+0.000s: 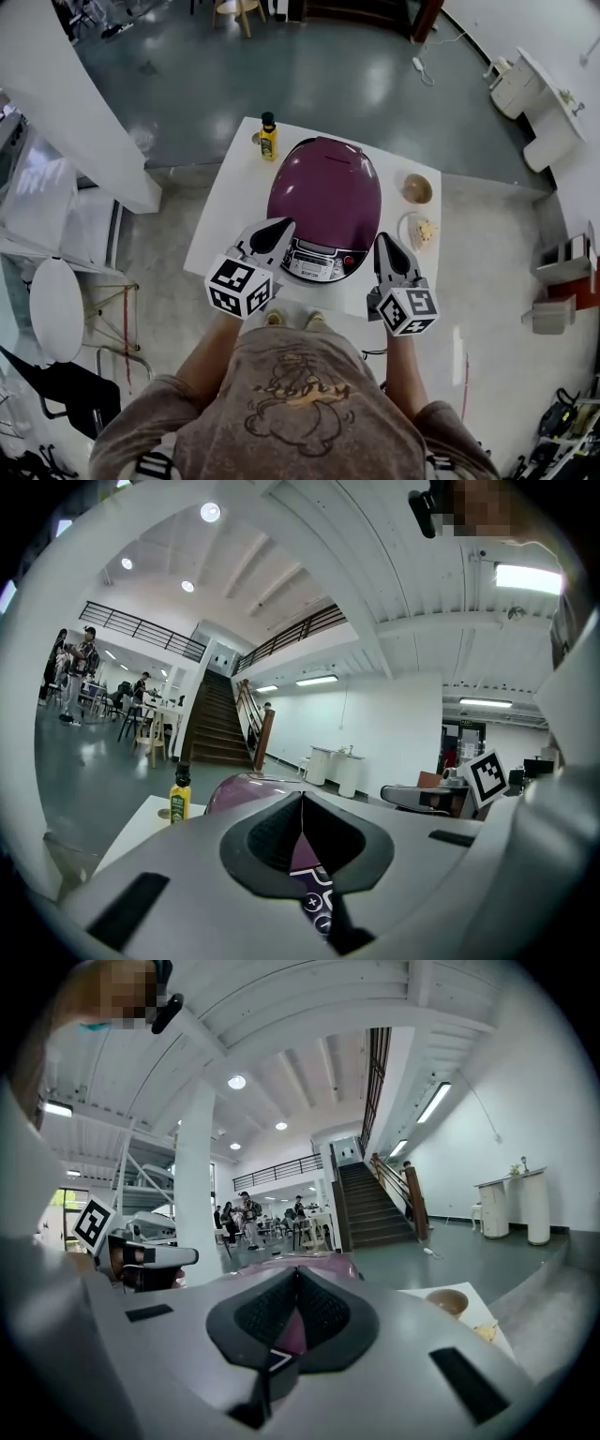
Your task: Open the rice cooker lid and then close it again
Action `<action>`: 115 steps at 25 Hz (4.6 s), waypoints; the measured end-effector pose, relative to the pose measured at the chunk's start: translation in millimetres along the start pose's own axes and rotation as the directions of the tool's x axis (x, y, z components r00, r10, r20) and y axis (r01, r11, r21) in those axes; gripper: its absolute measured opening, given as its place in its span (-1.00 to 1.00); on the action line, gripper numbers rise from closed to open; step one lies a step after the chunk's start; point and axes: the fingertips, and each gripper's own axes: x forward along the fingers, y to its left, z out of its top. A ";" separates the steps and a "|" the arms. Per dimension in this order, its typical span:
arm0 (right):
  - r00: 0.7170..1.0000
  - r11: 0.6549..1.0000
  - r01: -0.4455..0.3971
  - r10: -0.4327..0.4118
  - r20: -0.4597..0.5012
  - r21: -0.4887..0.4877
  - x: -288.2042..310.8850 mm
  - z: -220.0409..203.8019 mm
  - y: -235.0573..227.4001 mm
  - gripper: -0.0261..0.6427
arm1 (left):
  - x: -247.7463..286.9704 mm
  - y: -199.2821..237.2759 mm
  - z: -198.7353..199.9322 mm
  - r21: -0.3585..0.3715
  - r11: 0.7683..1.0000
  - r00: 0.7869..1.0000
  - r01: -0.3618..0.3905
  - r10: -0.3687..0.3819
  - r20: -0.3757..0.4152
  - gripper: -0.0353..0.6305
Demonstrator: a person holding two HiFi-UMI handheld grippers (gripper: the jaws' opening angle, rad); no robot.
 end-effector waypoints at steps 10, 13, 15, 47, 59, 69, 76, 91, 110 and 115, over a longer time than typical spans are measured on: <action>0.993 0.993 -0.115 0.114 -0.030 -0.019 25.3 0.5 -1.1 -0.92 | 1.2 1.0 -1.9 0.002 0.998 0.998 -0.064 0.064 -0.015 -0.82; 0.990 0.990 -0.136 0.135 -0.034 -0.026 30.4 0.0 -1.4 -0.92 | 1.9 -1.0 -3.8 0.007 0.998 0.997 -0.070 0.070 -0.024 -0.82; 0.989 0.989 -0.148 0.147 -0.036 -0.029 32.9 0.4 -0.2 -0.92 | 2.5 -3.6 -7.8 0.001 0.998 0.997 -0.063 0.063 -0.046 -0.82; 0.974 0.975 -0.218 0.215 -0.069 -0.039 44.2 -4.5 2.3 -0.92 | 14.1 -21.1 -55.4 0.032 0.998 0.954 -0.046 0.053 -0.295 -0.83; 0.974 0.976 -0.216 0.212 -0.082 -0.038 47.1 -8.3 2.2 -0.92 | 16.9 -22.1 -58.3 0.031 0.999 0.946 -0.043 0.051 -0.320 -0.83; 0.970 0.972 -0.227 0.220 -0.107 -0.057 50.2 -16.9 11.0 -0.92 | 14.7 -21.4 -58.9 0.005 0.999 0.947 -0.036 0.035 -0.319 -0.83; 0.967 0.971 -0.226 0.213 -0.142 -0.082 51.2 -27.0 9.8 -0.92 | 16.1 -22.0 -59.0 -0.007 1.000 0.945 -0.028 0.024 -0.326 -0.83; 0.958 0.964 -0.244 0.222 -0.183 -0.108 51.9 -32.1 13.4 -0.92 | 15.5 -25.4 -60.2 0.074 0.997 0.944 -0.014 0.038 -0.329 -0.84; 0.948 0.947 -0.289 0.263 -0.180 -0.140 52.5 -20.3 18.9 -0.92 | 13.9 -23.0 -49.8 -0.098 0.994 0.951 0.053 -0.081 -0.299 -0.83; 0.943 0.937 -0.315 0.291 -0.160 -0.153 50.7 -7.5 22.0 -0.92 | 12.6 -24.2 -35.2 -0.118 0.991 0.966 0.064 -0.091 -0.244 -0.83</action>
